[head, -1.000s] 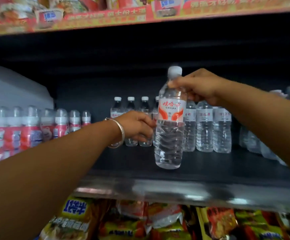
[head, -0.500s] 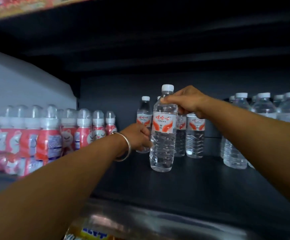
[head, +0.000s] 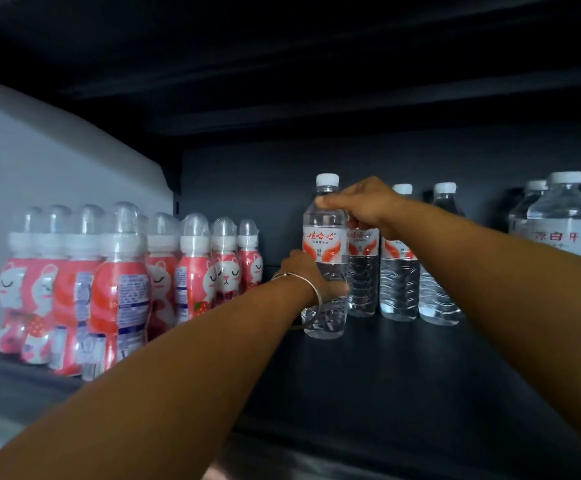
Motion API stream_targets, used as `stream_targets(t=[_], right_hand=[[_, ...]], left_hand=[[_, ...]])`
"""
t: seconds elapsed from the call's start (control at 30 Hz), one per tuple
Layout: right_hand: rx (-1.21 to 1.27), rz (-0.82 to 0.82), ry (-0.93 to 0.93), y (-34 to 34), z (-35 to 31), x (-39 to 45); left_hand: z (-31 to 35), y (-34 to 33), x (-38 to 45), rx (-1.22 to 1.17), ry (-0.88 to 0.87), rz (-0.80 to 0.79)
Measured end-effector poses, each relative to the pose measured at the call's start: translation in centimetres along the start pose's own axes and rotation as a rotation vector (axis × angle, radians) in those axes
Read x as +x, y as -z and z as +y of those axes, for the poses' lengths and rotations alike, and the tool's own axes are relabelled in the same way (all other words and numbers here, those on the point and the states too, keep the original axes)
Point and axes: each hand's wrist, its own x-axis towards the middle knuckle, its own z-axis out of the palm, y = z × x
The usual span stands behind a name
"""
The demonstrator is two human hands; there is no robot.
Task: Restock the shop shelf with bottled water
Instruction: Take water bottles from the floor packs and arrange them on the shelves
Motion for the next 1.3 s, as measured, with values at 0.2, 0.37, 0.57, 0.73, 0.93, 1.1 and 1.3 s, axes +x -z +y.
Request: stream_targets(t=[0.2,0.37,0.57,0.73,0.93,1.1,1.3], right_hand=[[-0.006,-0.040,-0.100,-0.1,1.4,0.3],[-0.103,-0.172,-0.253,-0.2,4.2,0.5],[-0.172,-0.304,-0.298,-1.0,5.4,-0.3],[-0.222,-0.330,-0.280,-0.7,4.9,-1.0],[-0.455,-0.366,-0.258,0.0,4.6,-3.2],[-0.713,-0.398,-0.149,0.9,4.0,-6.7],[-0.853,-0.418,-0.059,2.9,2.6,-11.6]], left_hand=[[-0.3,-1.1,1.8,0.073,0.056,0.134],[-0.5,-1.3,3.3,0.174,0.095,0.133],[-0.4,-1.7,3.9,0.227,0.105,0.129],[-0.5,-1.7,3.7,0.237,0.089,0.128],[0.0,-1.2,3.2,0.277,0.114,0.061],[1.5,-0.1,1.1,0.346,0.087,-0.045],[4.9,0.8,-4.3,0.377,0.022,-0.022]])
